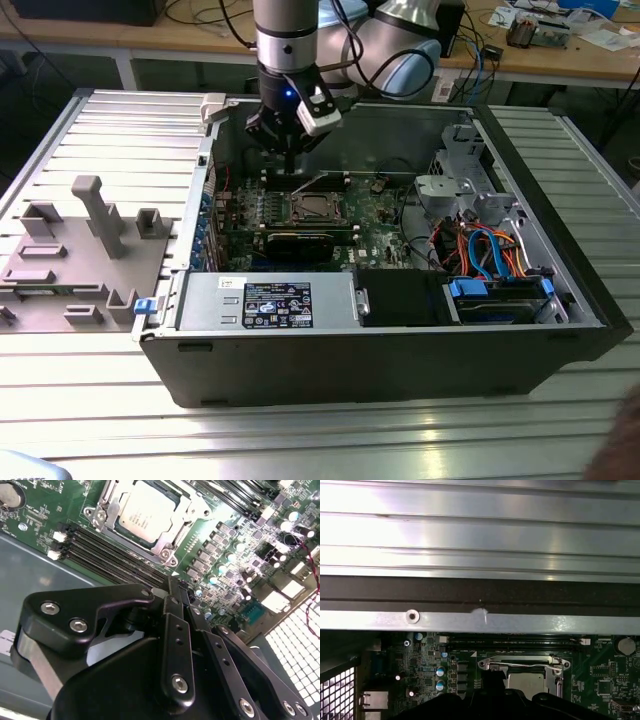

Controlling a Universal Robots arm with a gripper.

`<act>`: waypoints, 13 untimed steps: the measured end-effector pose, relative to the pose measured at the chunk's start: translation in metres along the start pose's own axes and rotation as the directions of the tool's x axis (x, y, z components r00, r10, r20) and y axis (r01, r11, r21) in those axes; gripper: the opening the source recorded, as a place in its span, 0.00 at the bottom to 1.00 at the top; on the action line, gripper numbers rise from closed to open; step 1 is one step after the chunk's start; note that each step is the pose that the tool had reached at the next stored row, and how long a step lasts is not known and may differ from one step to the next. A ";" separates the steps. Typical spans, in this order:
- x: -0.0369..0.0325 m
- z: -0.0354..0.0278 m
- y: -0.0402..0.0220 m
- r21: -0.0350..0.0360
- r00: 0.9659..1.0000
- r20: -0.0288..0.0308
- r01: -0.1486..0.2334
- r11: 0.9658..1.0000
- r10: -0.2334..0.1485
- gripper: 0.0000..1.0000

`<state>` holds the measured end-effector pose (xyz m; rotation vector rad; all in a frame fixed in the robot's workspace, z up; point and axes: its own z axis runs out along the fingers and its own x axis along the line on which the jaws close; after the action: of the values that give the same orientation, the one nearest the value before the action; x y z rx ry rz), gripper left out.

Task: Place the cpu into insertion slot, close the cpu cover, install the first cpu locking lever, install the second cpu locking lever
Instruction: 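Install the first cpu locking lever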

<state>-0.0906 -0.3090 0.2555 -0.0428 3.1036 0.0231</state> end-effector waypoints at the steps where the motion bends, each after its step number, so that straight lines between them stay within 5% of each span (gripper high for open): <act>1: -0.0011 0.0001 0.0000 0.000 1.000 0.000 0.000 1.000 0.000 0.11; 13: -0.0079 0.0042 -0.0006 0.000 1.000 0.000 -0.003 1.000 0.003 0.11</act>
<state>-0.0825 -0.3093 0.2516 -0.0375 3.1037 0.0231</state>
